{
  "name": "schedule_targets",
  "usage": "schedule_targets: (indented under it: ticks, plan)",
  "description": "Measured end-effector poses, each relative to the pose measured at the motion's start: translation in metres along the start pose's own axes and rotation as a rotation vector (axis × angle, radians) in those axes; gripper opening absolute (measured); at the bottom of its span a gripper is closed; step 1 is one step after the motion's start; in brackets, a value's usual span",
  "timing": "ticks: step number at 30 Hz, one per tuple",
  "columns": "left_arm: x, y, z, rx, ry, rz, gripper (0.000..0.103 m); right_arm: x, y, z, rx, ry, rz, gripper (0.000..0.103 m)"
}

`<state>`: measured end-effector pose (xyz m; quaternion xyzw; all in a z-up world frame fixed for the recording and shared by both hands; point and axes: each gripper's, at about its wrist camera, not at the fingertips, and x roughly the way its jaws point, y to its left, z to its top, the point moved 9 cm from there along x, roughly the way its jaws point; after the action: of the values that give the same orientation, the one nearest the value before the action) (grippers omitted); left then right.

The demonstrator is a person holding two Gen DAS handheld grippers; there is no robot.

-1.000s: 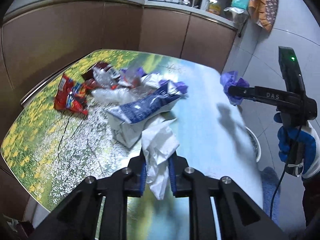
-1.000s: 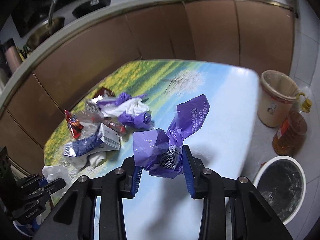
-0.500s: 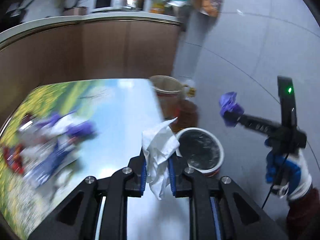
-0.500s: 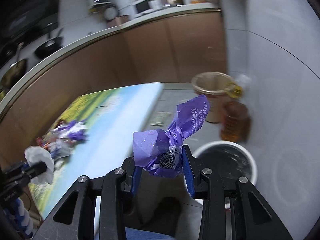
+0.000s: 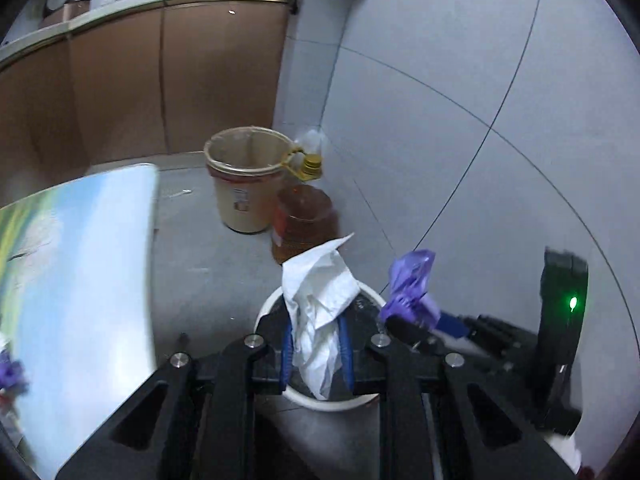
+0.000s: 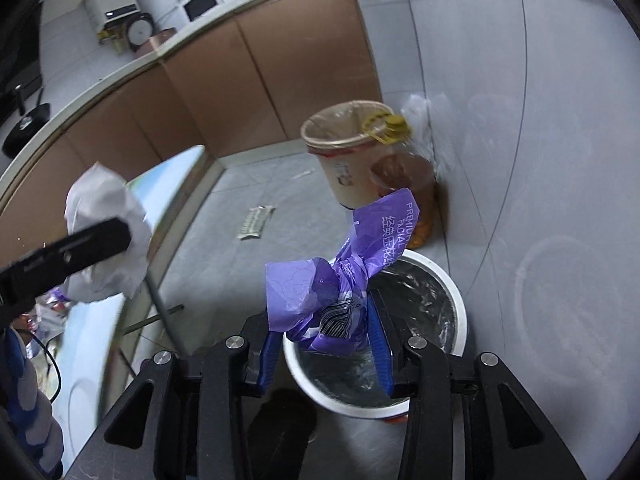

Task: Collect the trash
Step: 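Carry both items over the white bin and open both grippers, then withdraw both grippers from the bin back to the table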

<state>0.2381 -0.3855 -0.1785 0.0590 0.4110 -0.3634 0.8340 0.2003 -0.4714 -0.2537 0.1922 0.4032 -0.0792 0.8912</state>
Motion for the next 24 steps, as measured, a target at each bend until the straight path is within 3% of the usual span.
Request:
schedule_targets:
  ticks: [2, 6, 7, 12, 16, 24]
  plan:
    - [0.017, -0.006, 0.003, -0.011, 0.013, -0.009, 0.022, 0.011, -0.009, -0.001, 0.013, 0.013, -0.009, 0.041]
    - [0.044, -0.004, 0.005, -0.056, 0.031, -0.031, 0.049, 0.028, -0.022, -0.005, 0.032, 0.035, -0.033, 0.043]
    - [0.048, -0.004, 0.006, -0.062, 0.032, -0.034, 0.050, 0.032, -0.024, -0.006, 0.039, 0.039, -0.041, 0.044]
    - [0.052, 0.006, 0.003, -0.088, 0.036, -0.036, 0.051, 0.040, -0.035, -0.012, 0.056, 0.055, -0.060, 0.049]
    - [0.031, 0.014, 0.004, -0.100, -0.010, -0.031, 0.051, 0.034, -0.034, -0.013, 0.071, 0.045, -0.057, 0.050]
    - [-0.059, 0.034, 0.005, -0.078, -0.168, 0.047, 0.051, -0.015, 0.003, 0.001, 0.036, -0.045, -0.018, 0.050]
